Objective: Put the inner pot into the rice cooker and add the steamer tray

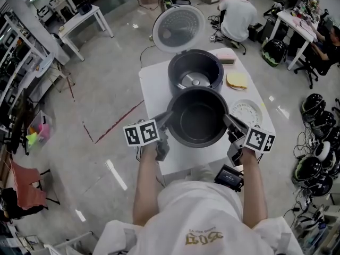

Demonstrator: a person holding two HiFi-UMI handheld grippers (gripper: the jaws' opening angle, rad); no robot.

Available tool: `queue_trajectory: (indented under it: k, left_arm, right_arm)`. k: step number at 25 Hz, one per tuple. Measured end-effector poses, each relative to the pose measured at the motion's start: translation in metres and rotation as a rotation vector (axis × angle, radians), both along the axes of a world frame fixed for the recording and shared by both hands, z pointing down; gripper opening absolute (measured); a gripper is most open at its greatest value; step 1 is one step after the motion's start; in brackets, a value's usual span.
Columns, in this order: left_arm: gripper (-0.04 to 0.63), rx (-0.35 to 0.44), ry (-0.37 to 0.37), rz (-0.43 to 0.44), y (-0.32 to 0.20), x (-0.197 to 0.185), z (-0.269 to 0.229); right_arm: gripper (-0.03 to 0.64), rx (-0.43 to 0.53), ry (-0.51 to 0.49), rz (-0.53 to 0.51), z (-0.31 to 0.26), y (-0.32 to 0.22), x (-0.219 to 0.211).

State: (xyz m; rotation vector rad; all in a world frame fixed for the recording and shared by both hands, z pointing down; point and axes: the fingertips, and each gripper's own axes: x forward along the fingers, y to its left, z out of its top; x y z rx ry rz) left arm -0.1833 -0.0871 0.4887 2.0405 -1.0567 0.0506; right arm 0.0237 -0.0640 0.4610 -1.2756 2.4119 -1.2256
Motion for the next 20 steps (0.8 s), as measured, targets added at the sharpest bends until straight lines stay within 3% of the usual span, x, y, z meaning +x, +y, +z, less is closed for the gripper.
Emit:
queue_trajectory:
  k: [4,9,13,20]
  left_arm:
    - [0.089,0.022,0.041,0.017,-0.001,0.001,-0.013]
    - [0.114,0.11,0.069,0.091,-0.003,0.006,-0.03]
    - [0.107,0.105,0.115,0.068,-0.001,0.007,-0.037]
    - [0.098,0.104,0.114,0.08,0.0,0.005,-0.062]
  right_arm:
    - [0.069,0.015,-0.025,-0.005,-0.013,-0.004,0.001]
    - [0.069,0.012,-0.091,0.024,-0.024,-0.011,0.008]
    - [0.069,0.013,-0.13,0.042,-0.029,-0.01,0.01]
    - [0.061,0.034,-0.163,0.062,-0.051,-0.009,0.009]
